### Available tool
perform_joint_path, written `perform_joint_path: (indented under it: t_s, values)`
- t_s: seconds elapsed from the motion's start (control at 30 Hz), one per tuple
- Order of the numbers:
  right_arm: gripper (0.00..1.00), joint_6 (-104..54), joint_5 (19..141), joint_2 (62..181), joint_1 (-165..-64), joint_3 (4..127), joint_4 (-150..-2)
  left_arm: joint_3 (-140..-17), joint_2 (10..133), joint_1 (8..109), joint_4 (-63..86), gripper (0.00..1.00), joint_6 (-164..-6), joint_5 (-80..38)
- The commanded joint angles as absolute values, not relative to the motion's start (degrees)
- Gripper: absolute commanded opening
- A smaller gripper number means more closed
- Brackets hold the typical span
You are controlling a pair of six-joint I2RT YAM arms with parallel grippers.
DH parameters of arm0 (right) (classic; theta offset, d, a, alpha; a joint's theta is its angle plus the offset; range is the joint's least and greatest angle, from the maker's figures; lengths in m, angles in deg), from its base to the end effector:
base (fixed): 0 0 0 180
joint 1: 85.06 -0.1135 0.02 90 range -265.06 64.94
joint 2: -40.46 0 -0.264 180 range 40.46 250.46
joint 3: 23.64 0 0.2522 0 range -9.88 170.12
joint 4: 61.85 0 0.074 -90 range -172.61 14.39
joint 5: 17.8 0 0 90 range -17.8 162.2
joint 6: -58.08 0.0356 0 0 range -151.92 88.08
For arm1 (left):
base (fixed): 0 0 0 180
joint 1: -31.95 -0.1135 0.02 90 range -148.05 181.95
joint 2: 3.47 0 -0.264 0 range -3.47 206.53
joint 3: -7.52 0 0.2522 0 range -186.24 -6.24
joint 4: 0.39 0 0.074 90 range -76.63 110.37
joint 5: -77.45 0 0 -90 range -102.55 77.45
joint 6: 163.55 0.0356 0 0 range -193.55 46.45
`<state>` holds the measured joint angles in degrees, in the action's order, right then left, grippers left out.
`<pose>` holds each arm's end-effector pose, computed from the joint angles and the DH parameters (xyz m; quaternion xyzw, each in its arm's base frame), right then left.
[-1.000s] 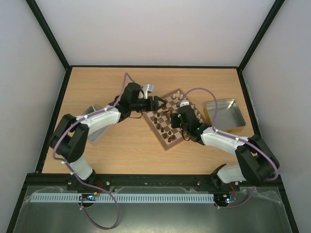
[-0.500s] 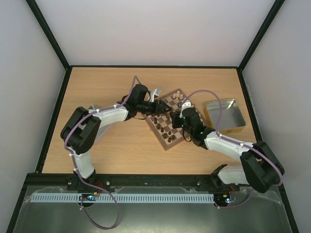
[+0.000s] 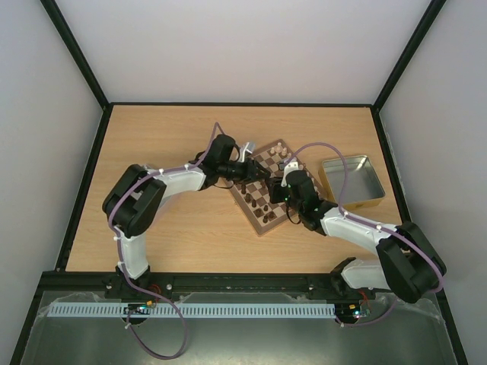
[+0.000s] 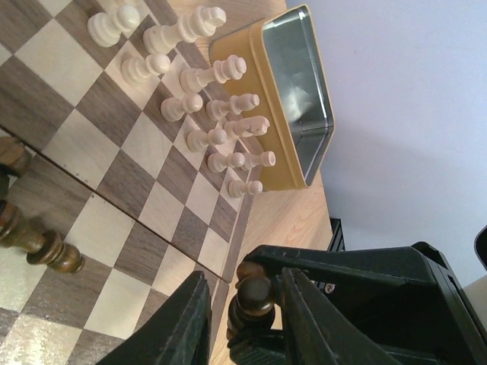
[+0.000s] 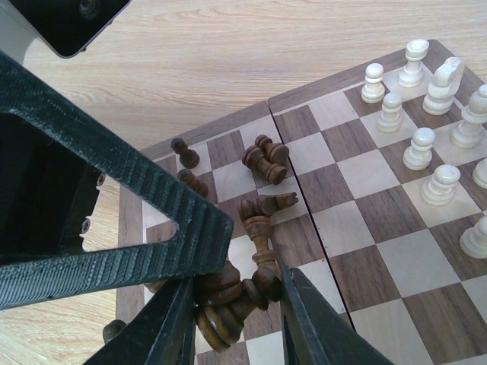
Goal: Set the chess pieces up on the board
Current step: Pick up the chess piece from the chessboard.
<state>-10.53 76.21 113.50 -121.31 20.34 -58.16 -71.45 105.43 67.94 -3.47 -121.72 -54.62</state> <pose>0.2101 0.1572 0.1966 -0.1278 0.8351 0.2834 0.4538 0.3207 -0.2624 0.1921 0.1025 0.8106 -0.5545 0.1578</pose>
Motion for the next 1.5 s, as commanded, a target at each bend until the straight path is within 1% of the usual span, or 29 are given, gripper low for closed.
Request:
perform_joint_path:
  t_s: [0.0, 0.13, 0.27, 0.47, 0.67, 0.77, 0.93, 1.0, 1.07, 1.2, 1.27, 1.4, 1.47]
  values:
    - [0.26, -11.13, 76.55, 112.48, -121.14, 19.78, -55.46, -73.22, 106.22, 68.26, -4.88, 0.24, -122.42, -56.03]
    - [0.27, -11.11, 76.72, 112.73, -121.18, 19.94, -55.58, -73.21, 106.35, 68.25, -5.59, 0.14, -122.55, -56.06]
    - [0.33, -9.75, 75.89, 112.3, -121.19, 20.02, -56.41, -73.29, 106.23, 68.25, -6.54, 0.07, -122.05, -56.03]
    - [0.5, -4.6, 76.28, 108.49, -121.05, 19.43, -59.81, -72.69, 105.27, 68.25, -9.46, 0.04, -118.23, -55.72]
    - [0.59, 2.64, 78.9, 100.48, -119.53, 17.65, -61.58, -72.45, 103.46, 68.28, -9.75, 0.04, -112.17, -54.91]
    - [0.6, 8.53, 80.55, 98.27, -117.04, 18.27, -63.1, -71.57, 101.83, 68.3, -9.99, 0.04, -109.18, -54.41]
    - [0.6, 18.72, 88.33, 97.55, -111.49, 19.62, -62.64, -68.14, 97.14, 68.35, -11.97, 0.04, -104.76, -53.09]
    - [0.58, 17.73, 92.16, 97.32, -111.09, 19.29, -60.55, -67.87, 95.46, 68.34, -10.55, 0.04, -104.47, -52.01]
    - [0.57, 14.99, 92.89, 96.57, -111.08, 18.42, -60.09, -68.31, 94.21, 68.35, -8.97, 0.04, -105.19, -51.88]
    - [0.55, 14.67, 93.47, 95.28, -111.08, 17.51, -57.97, -66.11, 91.04, 68.65, -11.79, 0.04, -103.64, -56.44]
    - [0.55, 19.58, 94.44, 94.95, -111.08, 17.74, -55.06, -64.54, 89.04, 68.93, -12.29, 0.04, -99.66, -57.43]
    - [0.59, 38.42, 94.12, 92.35, -111.12, 17.19, -47.93, -62.36, 85.96, 69.11, -11.29, 0.04, -90.95, -59.92]
    - [0.6, 41.59, 95.26, 92.54, -111.08, 18.91, -50.23, -61.43, 84.36, 69.4, -10.92, 0.04, -86.44, -60.64]
